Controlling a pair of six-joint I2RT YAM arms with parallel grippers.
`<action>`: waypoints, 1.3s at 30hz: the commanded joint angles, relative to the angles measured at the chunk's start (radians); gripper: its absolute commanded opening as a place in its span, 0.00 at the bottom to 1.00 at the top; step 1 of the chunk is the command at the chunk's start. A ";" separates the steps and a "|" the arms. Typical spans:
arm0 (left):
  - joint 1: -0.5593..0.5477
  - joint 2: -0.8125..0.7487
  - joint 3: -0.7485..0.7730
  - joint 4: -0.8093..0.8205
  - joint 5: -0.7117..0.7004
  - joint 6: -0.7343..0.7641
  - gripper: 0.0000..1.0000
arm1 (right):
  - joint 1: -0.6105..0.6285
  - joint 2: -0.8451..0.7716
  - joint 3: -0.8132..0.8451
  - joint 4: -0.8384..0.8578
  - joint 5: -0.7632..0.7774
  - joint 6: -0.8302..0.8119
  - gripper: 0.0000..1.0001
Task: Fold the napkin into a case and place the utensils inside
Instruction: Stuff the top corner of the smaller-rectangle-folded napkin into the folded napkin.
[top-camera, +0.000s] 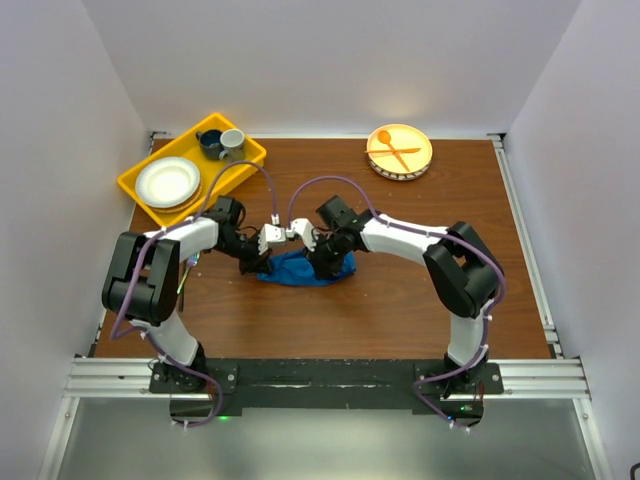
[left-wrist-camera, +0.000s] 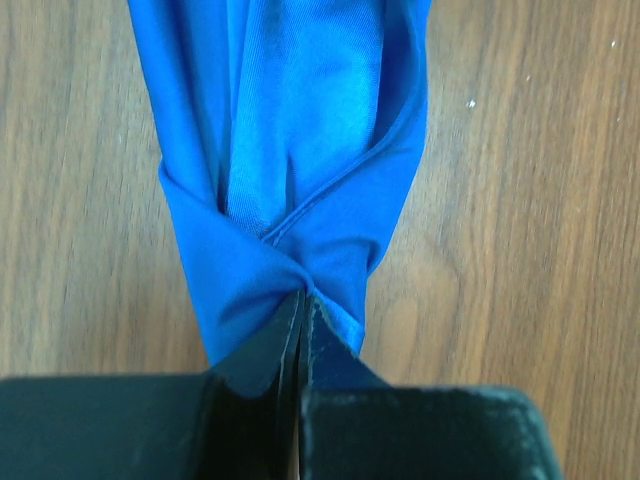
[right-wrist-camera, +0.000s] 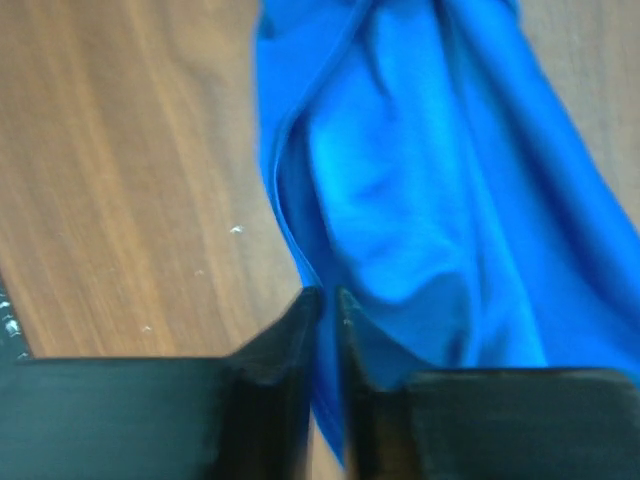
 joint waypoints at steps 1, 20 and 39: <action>-0.016 0.049 -0.045 -0.080 -0.100 0.030 0.00 | 0.026 0.023 0.080 0.021 0.051 -0.034 0.01; -0.016 0.038 -0.046 -0.086 -0.090 0.041 0.00 | 0.009 0.099 0.235 0.067 0.001 0.080 0.00; 0.040 -0.086 -0.065 -0.031 -0.008 -0.002 0.27 | -0.031 0.227 0.217 0.040 0.037 0.112 0.00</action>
